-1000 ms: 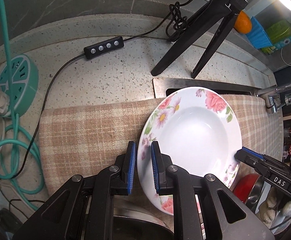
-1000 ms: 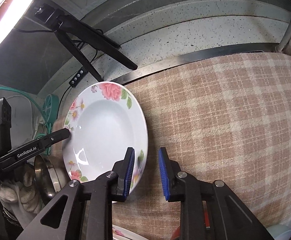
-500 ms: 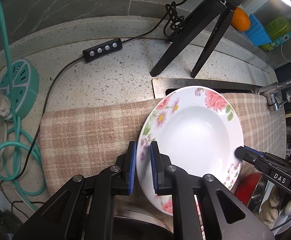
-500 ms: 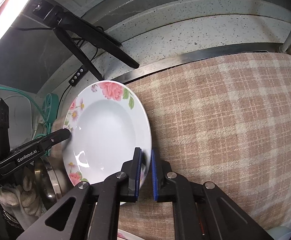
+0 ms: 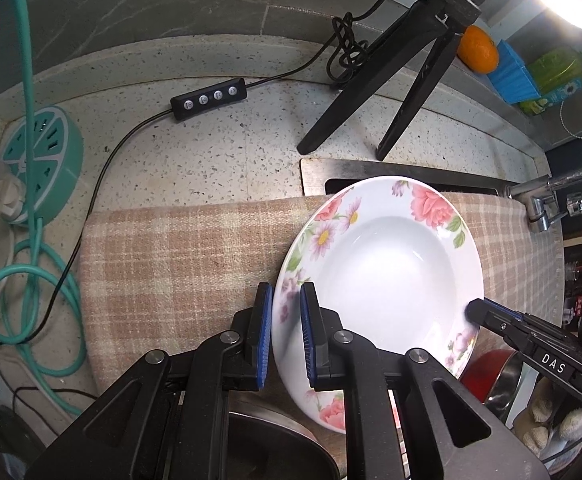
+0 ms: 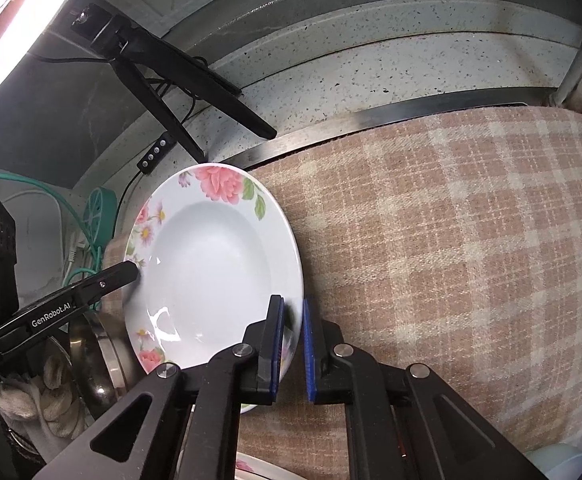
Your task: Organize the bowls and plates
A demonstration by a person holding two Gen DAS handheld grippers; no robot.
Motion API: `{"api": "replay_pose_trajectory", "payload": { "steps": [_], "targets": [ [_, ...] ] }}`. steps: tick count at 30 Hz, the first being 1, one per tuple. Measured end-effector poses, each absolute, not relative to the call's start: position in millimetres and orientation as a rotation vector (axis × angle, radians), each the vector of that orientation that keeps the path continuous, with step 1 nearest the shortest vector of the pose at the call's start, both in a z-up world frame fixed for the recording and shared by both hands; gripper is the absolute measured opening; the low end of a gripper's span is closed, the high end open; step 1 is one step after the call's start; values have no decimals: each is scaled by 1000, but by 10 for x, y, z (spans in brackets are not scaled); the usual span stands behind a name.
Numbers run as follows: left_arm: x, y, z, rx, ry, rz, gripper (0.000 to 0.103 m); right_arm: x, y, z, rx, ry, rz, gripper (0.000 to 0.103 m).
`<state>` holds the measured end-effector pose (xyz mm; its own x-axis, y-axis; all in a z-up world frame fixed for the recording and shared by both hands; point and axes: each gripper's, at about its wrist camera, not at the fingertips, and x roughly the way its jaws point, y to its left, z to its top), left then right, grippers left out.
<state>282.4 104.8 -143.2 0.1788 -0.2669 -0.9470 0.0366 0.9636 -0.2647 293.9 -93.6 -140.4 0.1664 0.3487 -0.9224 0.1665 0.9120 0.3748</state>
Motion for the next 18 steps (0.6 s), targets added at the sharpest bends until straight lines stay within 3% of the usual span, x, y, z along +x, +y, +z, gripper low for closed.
{"api": "replay_pose_trajectory", "payload": {
  "steps": [18],
  "targets": [
    [2580,1081,-1093,-207,1326,-220,12,2740,-1001,-1035,426,1351,168,9]
  ]
}}
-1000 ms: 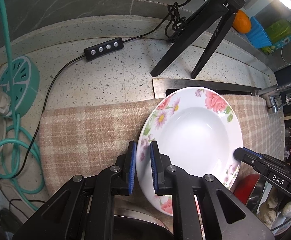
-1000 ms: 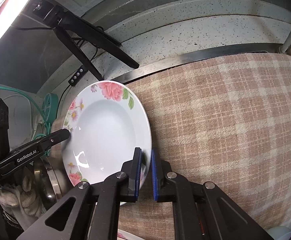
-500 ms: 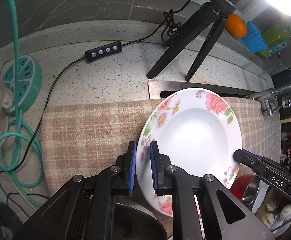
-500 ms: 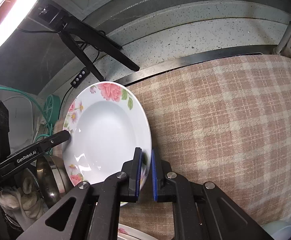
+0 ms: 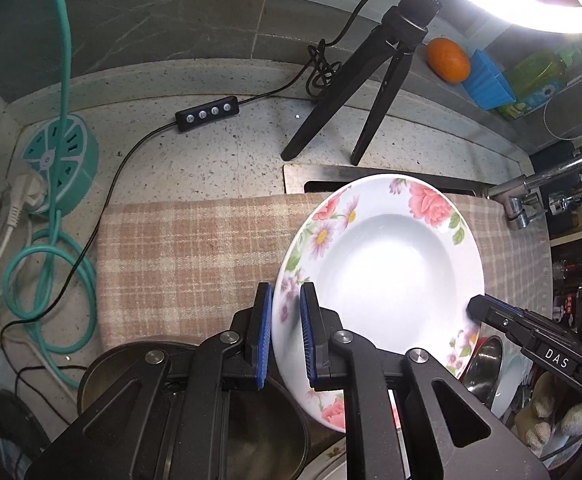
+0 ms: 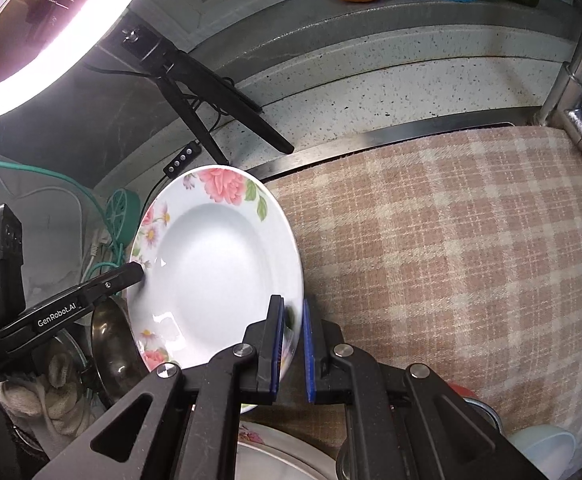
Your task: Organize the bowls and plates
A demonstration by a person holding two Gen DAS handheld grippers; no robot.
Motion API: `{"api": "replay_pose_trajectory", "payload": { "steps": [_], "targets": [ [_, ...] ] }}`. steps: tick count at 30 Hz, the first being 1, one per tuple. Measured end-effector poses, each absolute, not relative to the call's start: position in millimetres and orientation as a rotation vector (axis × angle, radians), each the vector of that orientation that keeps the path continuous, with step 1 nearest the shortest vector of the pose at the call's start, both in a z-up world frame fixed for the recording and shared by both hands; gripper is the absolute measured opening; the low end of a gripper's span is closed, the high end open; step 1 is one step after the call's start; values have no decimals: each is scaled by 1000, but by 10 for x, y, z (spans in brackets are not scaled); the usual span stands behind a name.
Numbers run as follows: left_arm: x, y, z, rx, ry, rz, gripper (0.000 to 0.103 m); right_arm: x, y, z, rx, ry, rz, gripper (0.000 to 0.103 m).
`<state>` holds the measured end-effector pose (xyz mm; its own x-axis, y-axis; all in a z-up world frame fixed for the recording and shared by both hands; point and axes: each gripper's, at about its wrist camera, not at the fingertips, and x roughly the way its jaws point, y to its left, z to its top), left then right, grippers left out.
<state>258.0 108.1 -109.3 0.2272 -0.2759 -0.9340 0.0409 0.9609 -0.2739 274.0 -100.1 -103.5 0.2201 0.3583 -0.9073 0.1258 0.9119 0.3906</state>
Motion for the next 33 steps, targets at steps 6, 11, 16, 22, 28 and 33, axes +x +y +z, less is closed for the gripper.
{"api": "replay_pose_trajectory", "payload": {
  "steps": [6,11,16,22,28,33],
  "targets": [
    [2525,1048,-1050,-199,1314,-209,12,2688,-1019,-972,434,1334,176,9],
    [2475,1025,-998,-215,1308,-219,12,2635,-1043,-880,422,1318,186,9],
    [2387,1010,-934,-222,1297,-218,12,2552,-1054,-816,409,1310,193,9],
    [2233,1002,-829,-228,1273,-214,12,2444,-1049,-735,400,1304,207,9],
    [2022,986,-771,-240,1261,-204,12,2306,-1033,-646,387,1302,220,9],
    [1837,976,-740,-254,1252,-188,12,2180,-1009,-632,374,1311,239,9]
  ]
}}
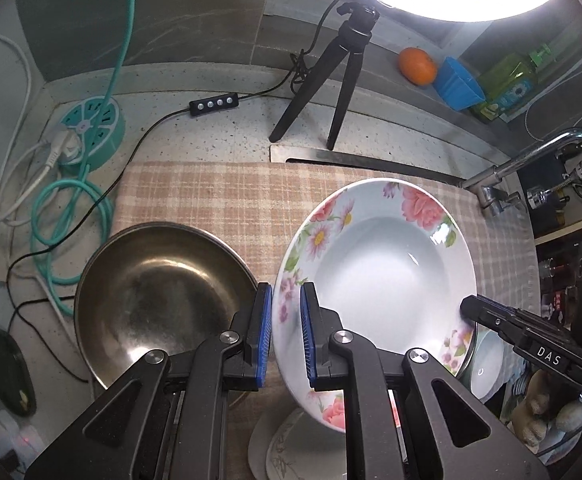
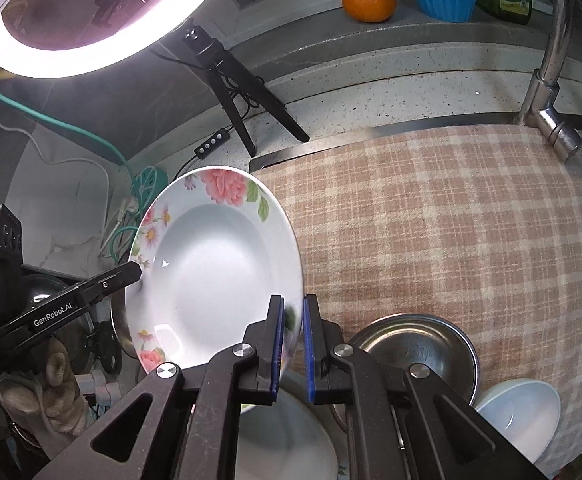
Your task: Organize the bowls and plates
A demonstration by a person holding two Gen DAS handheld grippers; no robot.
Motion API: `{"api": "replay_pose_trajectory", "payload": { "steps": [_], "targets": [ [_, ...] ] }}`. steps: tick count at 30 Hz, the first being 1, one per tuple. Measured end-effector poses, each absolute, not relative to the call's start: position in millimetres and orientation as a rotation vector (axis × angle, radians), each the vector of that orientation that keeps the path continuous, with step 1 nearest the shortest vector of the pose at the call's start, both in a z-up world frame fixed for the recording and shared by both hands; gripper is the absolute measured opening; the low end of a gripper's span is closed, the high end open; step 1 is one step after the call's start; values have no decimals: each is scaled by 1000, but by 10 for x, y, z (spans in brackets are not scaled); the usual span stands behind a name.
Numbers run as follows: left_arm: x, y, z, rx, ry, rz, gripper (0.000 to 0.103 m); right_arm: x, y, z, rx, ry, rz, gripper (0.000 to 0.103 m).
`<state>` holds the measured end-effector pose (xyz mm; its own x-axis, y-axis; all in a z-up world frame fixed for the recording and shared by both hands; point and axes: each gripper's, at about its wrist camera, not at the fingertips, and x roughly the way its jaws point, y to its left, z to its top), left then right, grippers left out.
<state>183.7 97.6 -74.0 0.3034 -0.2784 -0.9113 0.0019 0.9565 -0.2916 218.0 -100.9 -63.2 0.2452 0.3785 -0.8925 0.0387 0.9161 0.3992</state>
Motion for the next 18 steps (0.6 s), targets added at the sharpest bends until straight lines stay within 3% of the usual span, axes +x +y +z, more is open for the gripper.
{"api": "replay_pose_trajectory", "payload": {
  "steps": [18],
  "targets": [
    [1029,990,-837,-341,1254,-122,12,1606,-904,-573,302,1351,317,9]
  ]
}}
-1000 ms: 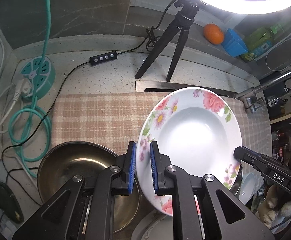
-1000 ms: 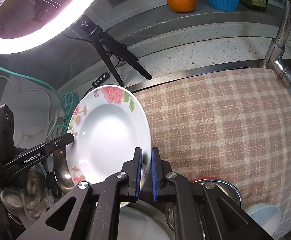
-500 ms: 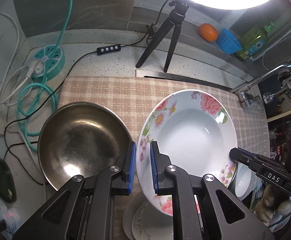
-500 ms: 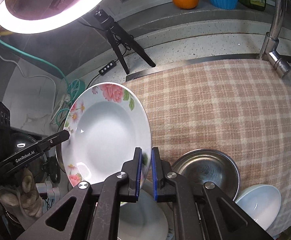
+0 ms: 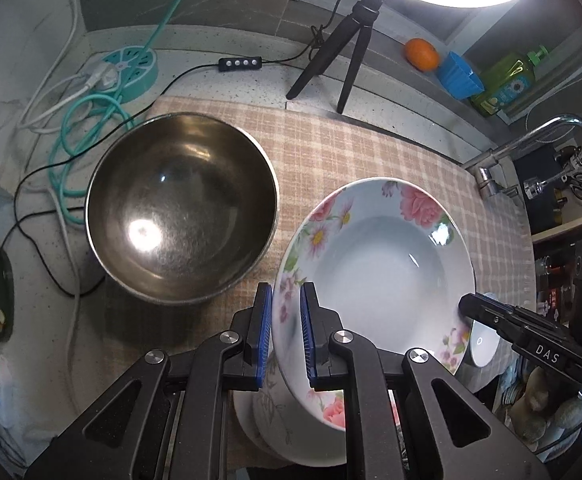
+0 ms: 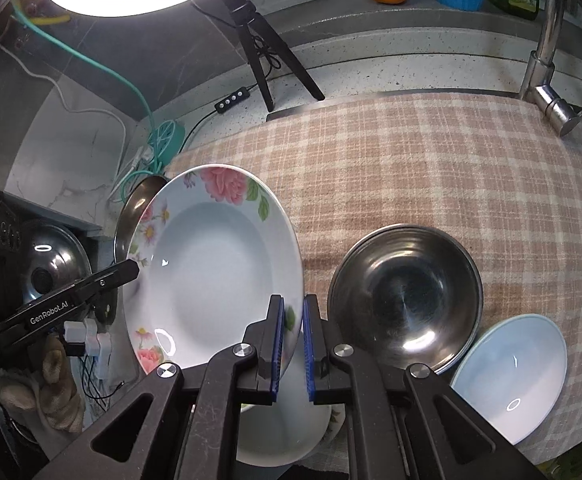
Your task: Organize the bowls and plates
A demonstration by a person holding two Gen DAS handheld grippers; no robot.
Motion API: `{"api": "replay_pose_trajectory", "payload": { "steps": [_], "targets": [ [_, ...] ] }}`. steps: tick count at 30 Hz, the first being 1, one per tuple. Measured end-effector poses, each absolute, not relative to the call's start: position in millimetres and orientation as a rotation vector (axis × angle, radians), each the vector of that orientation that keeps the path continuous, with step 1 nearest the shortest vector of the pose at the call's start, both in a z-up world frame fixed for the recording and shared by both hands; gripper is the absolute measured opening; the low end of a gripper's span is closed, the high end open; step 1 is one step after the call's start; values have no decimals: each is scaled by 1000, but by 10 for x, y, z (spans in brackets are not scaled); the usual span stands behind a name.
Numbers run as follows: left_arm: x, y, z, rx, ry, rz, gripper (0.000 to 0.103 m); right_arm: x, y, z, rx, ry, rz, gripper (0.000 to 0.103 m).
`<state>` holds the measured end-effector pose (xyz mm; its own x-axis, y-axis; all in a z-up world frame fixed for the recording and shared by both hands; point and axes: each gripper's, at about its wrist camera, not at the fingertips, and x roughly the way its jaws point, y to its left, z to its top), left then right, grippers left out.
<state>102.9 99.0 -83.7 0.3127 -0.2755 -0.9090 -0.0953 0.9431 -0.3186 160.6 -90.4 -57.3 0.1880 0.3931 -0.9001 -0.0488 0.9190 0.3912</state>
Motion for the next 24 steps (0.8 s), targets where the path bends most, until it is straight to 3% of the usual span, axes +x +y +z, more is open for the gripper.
{"api": "replay_pose_trajectory", "payload": {
  "steps": [24],
  "targets": [
    [413,904,-1144,-414,1304,-72,12,1057,-869,-899,227,1442,354,9]
  ]
}}
